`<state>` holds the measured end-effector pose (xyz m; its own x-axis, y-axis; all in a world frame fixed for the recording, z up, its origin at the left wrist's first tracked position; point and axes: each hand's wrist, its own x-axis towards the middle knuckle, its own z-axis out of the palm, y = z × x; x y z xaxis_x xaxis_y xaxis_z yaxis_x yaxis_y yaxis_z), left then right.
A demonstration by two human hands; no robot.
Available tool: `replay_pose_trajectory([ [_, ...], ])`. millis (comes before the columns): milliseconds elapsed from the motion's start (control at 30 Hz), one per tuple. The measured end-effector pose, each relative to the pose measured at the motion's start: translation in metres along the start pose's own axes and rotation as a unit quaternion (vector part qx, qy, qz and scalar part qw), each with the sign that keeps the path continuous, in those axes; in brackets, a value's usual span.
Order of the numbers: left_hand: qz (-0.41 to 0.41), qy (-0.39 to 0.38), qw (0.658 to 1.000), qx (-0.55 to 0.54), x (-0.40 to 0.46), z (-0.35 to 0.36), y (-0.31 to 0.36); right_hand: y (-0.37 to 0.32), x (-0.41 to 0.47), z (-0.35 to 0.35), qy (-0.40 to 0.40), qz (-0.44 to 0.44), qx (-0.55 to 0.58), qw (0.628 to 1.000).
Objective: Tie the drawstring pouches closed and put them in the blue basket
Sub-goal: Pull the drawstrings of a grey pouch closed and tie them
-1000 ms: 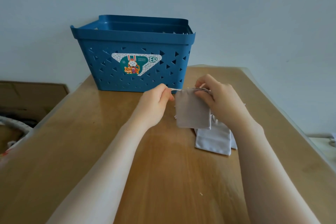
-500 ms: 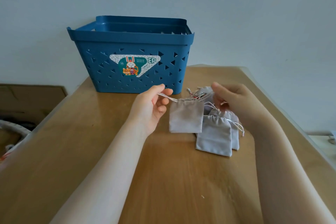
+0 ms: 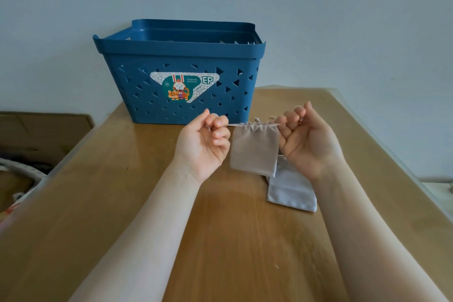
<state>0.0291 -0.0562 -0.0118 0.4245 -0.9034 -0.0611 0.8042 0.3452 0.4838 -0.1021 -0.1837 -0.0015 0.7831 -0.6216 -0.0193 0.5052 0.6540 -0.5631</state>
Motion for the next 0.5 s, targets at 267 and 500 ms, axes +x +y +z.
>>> replay_pose_trajectory([
  [267, 0.016, 0.115, 0.99, 0.082, 0.002, -0.004, -0.007, -0.006, 0.001, -0.002, 0.077, 0.004, -0.063, 0.995],
  [500, 0.069, 0.141, 0.951, 0.268, -0.006, 0.019, -0.01, -0.002, -0.01, 0.008, 0.012, -0.089, -0.49, 0.867],
])
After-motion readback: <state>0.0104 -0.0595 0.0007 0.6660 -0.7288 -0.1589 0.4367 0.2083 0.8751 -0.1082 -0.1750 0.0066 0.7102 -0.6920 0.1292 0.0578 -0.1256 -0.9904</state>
